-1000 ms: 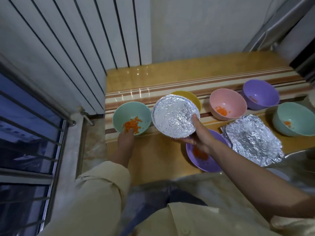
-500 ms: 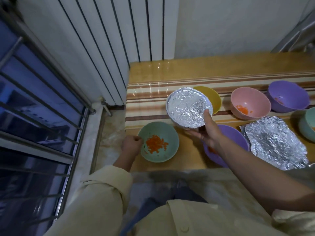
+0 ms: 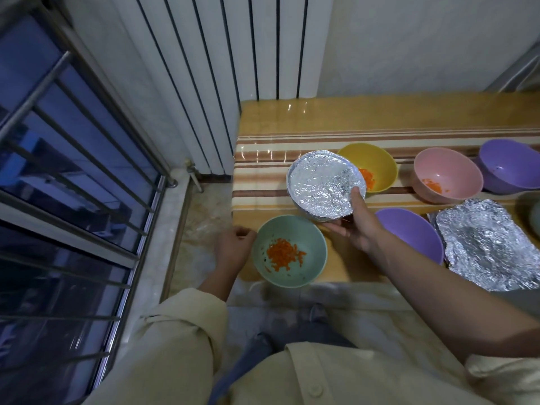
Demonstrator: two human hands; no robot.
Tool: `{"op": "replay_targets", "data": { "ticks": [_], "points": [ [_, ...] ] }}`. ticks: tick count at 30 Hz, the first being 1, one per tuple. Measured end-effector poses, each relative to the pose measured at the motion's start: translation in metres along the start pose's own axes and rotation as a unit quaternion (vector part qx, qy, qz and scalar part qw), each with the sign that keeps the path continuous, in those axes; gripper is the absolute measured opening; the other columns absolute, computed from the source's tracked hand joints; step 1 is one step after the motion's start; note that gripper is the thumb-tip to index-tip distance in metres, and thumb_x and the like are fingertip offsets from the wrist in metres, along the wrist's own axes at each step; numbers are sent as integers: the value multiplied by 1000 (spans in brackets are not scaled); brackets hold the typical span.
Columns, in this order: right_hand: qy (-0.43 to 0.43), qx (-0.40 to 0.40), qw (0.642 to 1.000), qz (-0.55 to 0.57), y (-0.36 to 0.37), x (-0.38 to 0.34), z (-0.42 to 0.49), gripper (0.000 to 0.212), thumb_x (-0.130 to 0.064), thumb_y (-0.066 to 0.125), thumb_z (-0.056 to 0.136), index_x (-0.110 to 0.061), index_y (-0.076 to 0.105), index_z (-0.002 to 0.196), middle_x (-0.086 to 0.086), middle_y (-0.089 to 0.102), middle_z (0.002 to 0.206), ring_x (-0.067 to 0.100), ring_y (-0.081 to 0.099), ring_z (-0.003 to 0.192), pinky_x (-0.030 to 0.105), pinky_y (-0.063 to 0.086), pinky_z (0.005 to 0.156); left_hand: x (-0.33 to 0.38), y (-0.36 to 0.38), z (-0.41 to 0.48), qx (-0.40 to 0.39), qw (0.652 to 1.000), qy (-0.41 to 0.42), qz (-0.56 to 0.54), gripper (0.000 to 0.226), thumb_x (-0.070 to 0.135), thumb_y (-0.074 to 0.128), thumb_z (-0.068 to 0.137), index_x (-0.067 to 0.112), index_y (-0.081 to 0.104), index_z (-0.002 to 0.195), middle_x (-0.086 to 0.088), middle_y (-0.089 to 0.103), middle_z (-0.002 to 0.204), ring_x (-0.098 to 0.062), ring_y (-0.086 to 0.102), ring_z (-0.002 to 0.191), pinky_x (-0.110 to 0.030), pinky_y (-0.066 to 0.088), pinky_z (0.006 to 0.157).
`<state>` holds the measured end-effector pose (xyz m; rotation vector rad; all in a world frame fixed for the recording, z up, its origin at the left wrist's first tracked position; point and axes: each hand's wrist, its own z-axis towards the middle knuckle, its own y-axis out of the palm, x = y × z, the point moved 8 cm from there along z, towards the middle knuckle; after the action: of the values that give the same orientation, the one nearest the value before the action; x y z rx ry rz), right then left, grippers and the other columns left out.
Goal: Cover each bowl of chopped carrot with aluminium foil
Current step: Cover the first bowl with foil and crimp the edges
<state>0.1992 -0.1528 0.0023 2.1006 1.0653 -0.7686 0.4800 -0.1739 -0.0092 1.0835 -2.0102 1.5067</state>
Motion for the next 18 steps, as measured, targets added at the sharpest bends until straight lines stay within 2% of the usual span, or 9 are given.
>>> {"op": "replay_targets", "data": {
  "ticks": [2,3,5,7,8,10,13,15,18],
  "points": [
    [-5,-13,1000,-9,5,-4,1,47,-54,37,97,-21,46,129,1,65,108,16,68,88,35,60,67,19,-3,5,27,994,7,-104,24,26,63,96,7,69,109,-10,72,102,-23,68,89,-33,53,73],
    [-8,-18,1000,-15,8,-6,2,48,-54,37,97,-21,46,131,0,64,111,16,66,93,35,60,68,31,6,7,-11,981,-3,-193,28,26,61,98,7,64,118,-9,68,108,-24,69,89,-34,58,75],
    [-15,-30,999,-29,14,-10,4,45,-53,37,98,-23,46,130,-2,63,112,16,65,96,36,59,71,59,36,6,-148,927,-54,-341,39,27,59,100,15,49,135,-2,58,116,-24,68,95,-34,61,78],
    [-19,-44,998,-47,21,-13,7,43,-54,37,97,-24,50,126,-3,66,110,15,68,92,38,59,76,81,63,1,-248,870,-110,-412,44,29,56,100,22,40,141,-9,54,125,-30,65,104,-39,61,82],
    [-21,-54,997,-59,25,-15,8,43,-55,37,97,-24,53,122,-3,68,107,15,69,90,39,58,79,87,71,1,-264,851,-126,-436,43,24,53,101,20,39,141,-14,54,131,-33,64,106,-41,61,82],
    [-25,-84,992,-86,34,-18,12,41,-56,37,96,-26,57,116,-2,71,105,16,70,91,40,56,83,92,77,6,-250,834,-136,-473,43,14,46,101,13,40,143,-19,55,134,-33,63,106,-42,63,77],
    [-23,-103,984,-142,37,-22,23,49,-62,35,93,-27,54,123,1,67,115,19,64,104,40,52,91,88,74,20,-230,817,-146,-508,41,10,41,99,9,43,140,-18,60,125,-32,62,109,-40,62,76],
    [-9,-86,980,-177,31,-22,33,56,-64,34,92,-25,51,128,5,62,119,20,59,109,39,49,93,83,70,30,-214,810,-164,-521,40,9,41,100,11,41,140,-18,58,122,-32,62,106,-40,62,74],
    [28,-55,965,-253,15,-12,45,42,-45,43,98,-18,51,129,11,58,122,23,59,106,39,52,91,72,67,51,-166,817,-188,-520,45,8,43,100,14,35,144,-20,53,126,-35,59,111,-41,60,70]
  ]
}}
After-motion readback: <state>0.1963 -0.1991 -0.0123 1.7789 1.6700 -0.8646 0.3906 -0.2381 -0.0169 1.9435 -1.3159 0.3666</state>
